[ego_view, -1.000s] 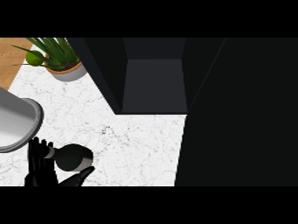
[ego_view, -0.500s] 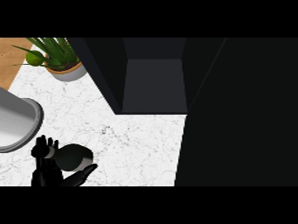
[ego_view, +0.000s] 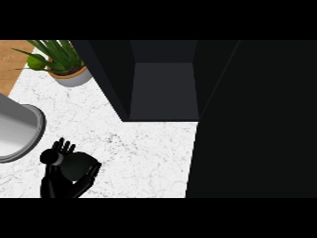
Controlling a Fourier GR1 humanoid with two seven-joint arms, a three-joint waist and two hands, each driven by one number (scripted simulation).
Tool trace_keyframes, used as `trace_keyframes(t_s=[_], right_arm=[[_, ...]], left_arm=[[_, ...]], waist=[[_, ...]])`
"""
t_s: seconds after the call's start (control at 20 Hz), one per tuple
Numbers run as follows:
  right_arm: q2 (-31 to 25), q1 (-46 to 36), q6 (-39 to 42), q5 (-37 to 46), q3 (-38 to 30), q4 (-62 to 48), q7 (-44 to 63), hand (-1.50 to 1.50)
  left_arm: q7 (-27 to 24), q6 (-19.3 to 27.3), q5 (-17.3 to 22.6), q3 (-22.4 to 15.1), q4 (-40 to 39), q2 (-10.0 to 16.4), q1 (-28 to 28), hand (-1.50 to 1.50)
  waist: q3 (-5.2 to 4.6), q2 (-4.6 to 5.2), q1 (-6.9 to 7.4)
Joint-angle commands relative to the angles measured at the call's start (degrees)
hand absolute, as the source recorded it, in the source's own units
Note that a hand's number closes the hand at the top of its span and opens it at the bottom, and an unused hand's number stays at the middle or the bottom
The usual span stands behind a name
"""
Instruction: Pick up the wine, place it into the cabinet and close the cabinet
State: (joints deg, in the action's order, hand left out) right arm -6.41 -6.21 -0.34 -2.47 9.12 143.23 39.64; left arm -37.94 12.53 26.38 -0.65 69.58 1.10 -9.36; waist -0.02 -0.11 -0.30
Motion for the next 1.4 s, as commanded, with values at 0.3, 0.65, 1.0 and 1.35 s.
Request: trace_keyframes(t_s=[0.3,0.65,1.0,1.35], right_arm=[[1.10,1.61,-0.84,-1.17,-0.03,7.42,2.70,-1.50],[0.64,3.82,-0.51,1.18,2.04,8.93,2.13,-1.50],[0.64,0.02,-0.94,-0.14,0.32,4.32,0.31,-1.50],[0.42,5.80,2.33,-3.92,-2.60,3.92,-4.34,-1.50]], left_arm=[[-0.35,-4.42,-2.58,-0.04,-5.37,2.83,4.84,1.50],[-1.02,1.11,-10.37,-4.60,0.00,3.46,3.00,1.50],[-4.13,-21.00,-7.56,-2.45,-9.43,14.81,11.10,1.50],[-0.18,-18.75,-7.02,0.00,2.12,16.19,11.45,1.50]], waist=[[0.00,0.04,0.03],[0.05,-0.08,0.14],[-0.03,0.07,-0.15],[0.08,-0.02,0.21]])
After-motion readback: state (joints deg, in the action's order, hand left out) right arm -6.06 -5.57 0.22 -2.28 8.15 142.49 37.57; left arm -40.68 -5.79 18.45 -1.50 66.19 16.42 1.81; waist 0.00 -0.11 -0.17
